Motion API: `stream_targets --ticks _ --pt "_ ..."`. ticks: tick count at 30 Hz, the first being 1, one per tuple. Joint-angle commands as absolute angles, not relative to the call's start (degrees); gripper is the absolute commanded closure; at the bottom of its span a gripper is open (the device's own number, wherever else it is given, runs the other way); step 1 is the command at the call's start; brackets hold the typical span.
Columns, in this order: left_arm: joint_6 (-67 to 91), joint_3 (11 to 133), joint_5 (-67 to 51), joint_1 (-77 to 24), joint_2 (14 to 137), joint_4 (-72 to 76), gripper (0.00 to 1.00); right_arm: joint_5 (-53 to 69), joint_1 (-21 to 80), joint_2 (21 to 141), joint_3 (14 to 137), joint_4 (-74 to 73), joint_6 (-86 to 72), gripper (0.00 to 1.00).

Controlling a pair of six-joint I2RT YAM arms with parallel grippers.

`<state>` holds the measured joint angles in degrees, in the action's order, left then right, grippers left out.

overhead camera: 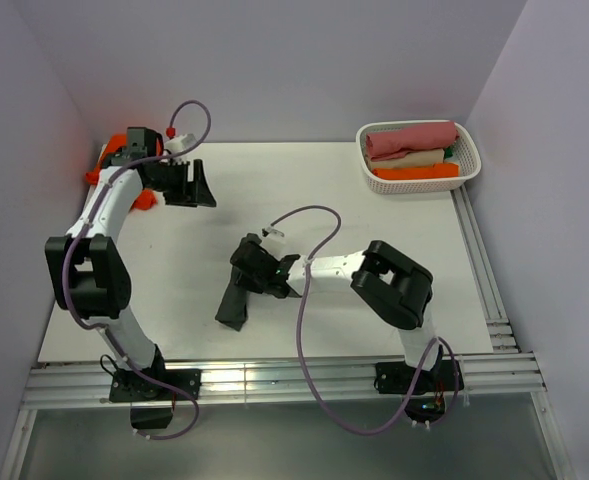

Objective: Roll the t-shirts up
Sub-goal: Place the rolled tshirt into the container

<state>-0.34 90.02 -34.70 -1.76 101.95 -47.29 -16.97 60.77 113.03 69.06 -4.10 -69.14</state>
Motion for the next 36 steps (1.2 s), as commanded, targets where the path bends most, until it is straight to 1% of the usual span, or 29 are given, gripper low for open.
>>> stream_targets --ticks 1,9,14,24,29,36 --pt "-0.61 92.29 -37.53 -0.18 95.81 -49.57 0.27 -19.51 58.71 108.29 66.89 -6.33 -68.91 1.0" --pt "-2.11 85.62 -38.41 2.29 88.43 -47.9 0.27 -21.97 54.59 100.39 66.62 -7.73 -67.15 1.0" --pt "-2.64 82.62 -38.41 2.46 86.22 -47.2 0.28 -22.41 48.97 94.76 66.62 -8.87 -64.69 1.0" --pt "-3.07 80.07 -38.15 2.9 86.22 -46.84 0.28 -24.08 40.09 84.91 67.5 -11.95 -60.12 1.0" --pt "-3.52 79.1 -37.88 2.81 86.13 -46.67 0.28 -27.33 34.55 77.28 65.74 -15.72 -58.8 1.0" --pt "-3.69 78.49 -38.32 2.81 86.66 -46.67 0.28 -35.49 23.74 72.78 69.17 -25.92 -56.87 1.0"
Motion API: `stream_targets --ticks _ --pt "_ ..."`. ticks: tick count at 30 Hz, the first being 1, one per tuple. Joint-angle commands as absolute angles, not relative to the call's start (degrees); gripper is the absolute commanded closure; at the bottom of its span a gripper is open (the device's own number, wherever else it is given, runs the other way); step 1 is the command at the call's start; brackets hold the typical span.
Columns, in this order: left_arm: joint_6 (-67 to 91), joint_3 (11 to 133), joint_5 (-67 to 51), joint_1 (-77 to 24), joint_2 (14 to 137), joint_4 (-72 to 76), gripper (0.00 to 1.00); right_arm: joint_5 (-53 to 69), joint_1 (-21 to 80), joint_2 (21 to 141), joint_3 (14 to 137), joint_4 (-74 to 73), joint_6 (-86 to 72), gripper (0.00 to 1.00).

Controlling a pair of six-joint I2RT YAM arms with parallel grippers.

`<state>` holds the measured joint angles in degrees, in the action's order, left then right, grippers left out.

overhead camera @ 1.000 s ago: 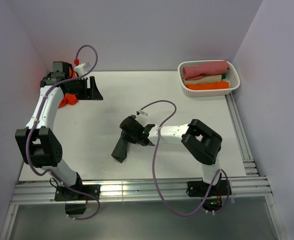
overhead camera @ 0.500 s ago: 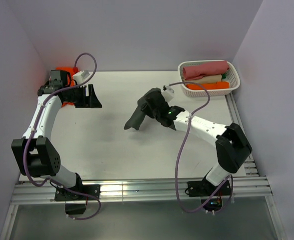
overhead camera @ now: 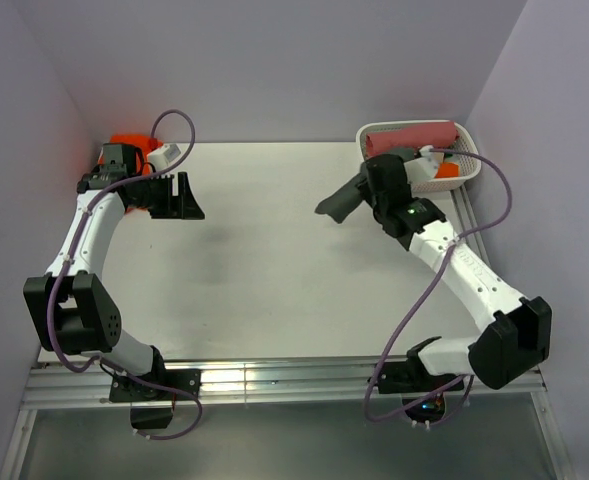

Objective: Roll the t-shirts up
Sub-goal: Place the rolled tshirt into the container

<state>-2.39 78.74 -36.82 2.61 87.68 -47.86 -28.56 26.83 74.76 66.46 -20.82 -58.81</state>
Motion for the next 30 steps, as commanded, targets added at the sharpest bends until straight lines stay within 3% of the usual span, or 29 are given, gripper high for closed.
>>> stream_targets --ticks 1,15,30 --pt "-3.69 78.49 -38.41 2.81 86.75 -46.76 0.28 -36.12 22.43 72.43 69.52 -27.75 -56.6 1.0" --pt "-3.96 81.3 -39.9 2.81 90.44 -48.25 0.28 -33.49 1.25 80.23 74.7 -32.78 -53.35 1.0" --pt "-3.78 84.99 -39.99 2.64 94.75 -49.22 0.29 -26.38 -7.12 101.23 91.38 -33.92 -50.89 1.0"
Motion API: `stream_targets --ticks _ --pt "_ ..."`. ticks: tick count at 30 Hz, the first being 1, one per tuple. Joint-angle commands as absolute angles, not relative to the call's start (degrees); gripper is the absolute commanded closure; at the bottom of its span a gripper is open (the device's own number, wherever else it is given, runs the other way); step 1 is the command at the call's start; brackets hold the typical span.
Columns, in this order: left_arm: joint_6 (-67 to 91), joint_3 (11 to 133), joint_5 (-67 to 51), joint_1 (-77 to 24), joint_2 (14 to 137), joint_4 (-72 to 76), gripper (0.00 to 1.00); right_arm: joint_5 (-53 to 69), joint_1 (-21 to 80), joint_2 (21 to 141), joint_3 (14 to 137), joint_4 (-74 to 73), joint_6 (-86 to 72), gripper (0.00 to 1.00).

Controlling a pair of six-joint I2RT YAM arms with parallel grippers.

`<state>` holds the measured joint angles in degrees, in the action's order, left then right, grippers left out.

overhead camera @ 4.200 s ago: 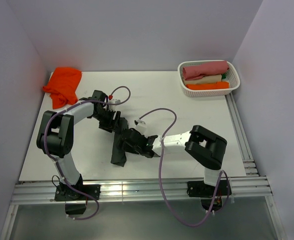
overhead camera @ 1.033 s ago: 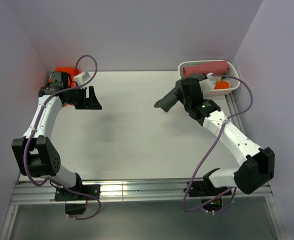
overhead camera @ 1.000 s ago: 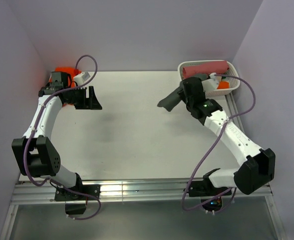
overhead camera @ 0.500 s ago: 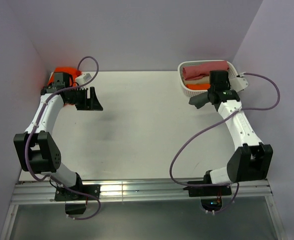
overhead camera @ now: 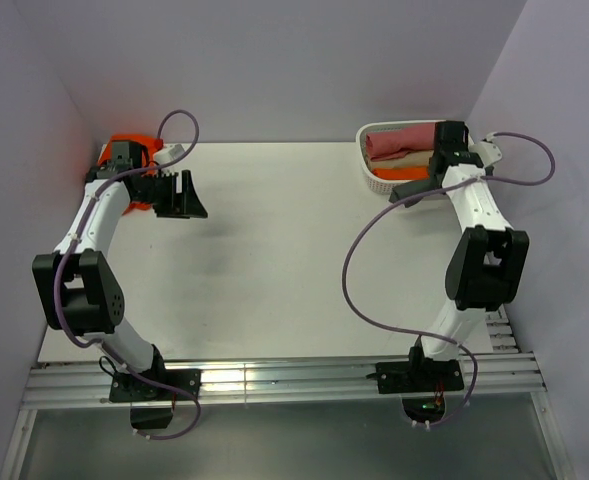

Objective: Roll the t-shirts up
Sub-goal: Place the rolled tshirt into the container

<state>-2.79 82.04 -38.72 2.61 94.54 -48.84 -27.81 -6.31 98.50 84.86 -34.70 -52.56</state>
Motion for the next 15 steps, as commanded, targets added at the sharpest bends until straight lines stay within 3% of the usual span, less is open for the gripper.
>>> stream_targets --ticks 1,6,15 --pt "-3.69 85.25 -39.73 2.64 95.01 -49.13 0.29 -25.85 -7.47 102.38 92.71 -34.27 -50.89 1.0" --pt "-3.52 85.87 -39.55 2.64 96.15 -49.04 0.29 -24.61 -8.7 110.11 102.72 -38.22 -50.54 1.0" --pt "-3.43 86.31 -39.29 2.72 97.73 -48.6 0.29 -24.35 -8.88 113.38 108.36 -38.05 -49.57 1.0"
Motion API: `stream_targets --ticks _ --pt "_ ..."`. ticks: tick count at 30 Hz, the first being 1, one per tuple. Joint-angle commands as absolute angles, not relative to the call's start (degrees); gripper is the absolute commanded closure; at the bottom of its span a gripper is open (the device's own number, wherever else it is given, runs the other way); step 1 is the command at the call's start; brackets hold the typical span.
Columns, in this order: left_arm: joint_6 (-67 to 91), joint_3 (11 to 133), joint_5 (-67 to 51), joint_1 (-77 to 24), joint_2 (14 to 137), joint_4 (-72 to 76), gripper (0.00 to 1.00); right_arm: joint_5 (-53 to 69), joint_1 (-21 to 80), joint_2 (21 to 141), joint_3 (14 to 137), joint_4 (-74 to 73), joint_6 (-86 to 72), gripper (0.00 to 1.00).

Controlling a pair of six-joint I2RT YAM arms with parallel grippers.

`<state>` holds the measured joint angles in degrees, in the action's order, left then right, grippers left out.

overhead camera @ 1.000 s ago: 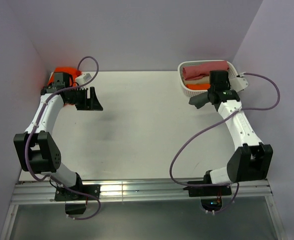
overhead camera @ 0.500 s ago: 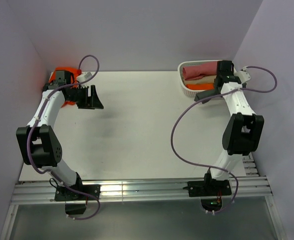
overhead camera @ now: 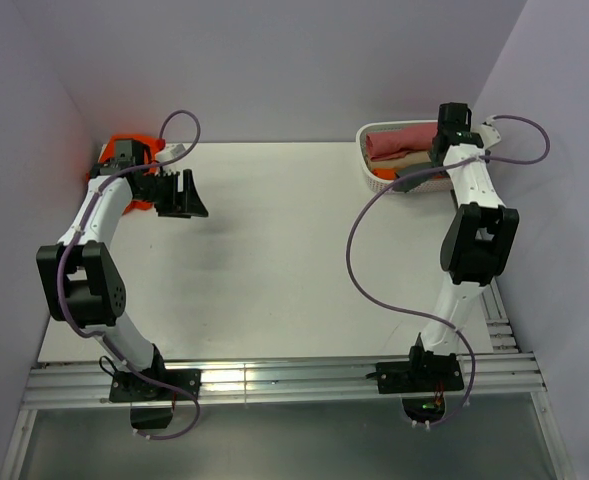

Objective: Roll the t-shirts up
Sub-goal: Place the rolled tshirt into the container

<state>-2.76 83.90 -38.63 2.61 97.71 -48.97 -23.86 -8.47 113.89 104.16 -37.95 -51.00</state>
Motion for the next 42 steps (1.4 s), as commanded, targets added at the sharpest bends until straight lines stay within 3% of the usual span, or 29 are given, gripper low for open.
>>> stream_targets --ticks 1,9,29,42 --pt "-3.43 86.4 -39.29 2.64 97.91 -48.6 0.29 -23.82 -8.88 113.73 108.89 -38.23 -49.48 1.0" --pt "-3.34 86.49 -39.73 2.55 98.44 -48.52 0.3 -22.23 -9.58 116.11 111.36 -39.64 -51.41 1.0" --pt "-2.9 83.23 -40.34 1.41 95.63 -47.55 0.3 -23.2 -9.67 92.12 82.98 -29.18 -51.06 1.0" --pt "-2.2 83.58 -39.81 0.53 96.41 -47.2 0.3 -20.66 -10.19 100.62 88.23 -32.16 -52.29 1.0"
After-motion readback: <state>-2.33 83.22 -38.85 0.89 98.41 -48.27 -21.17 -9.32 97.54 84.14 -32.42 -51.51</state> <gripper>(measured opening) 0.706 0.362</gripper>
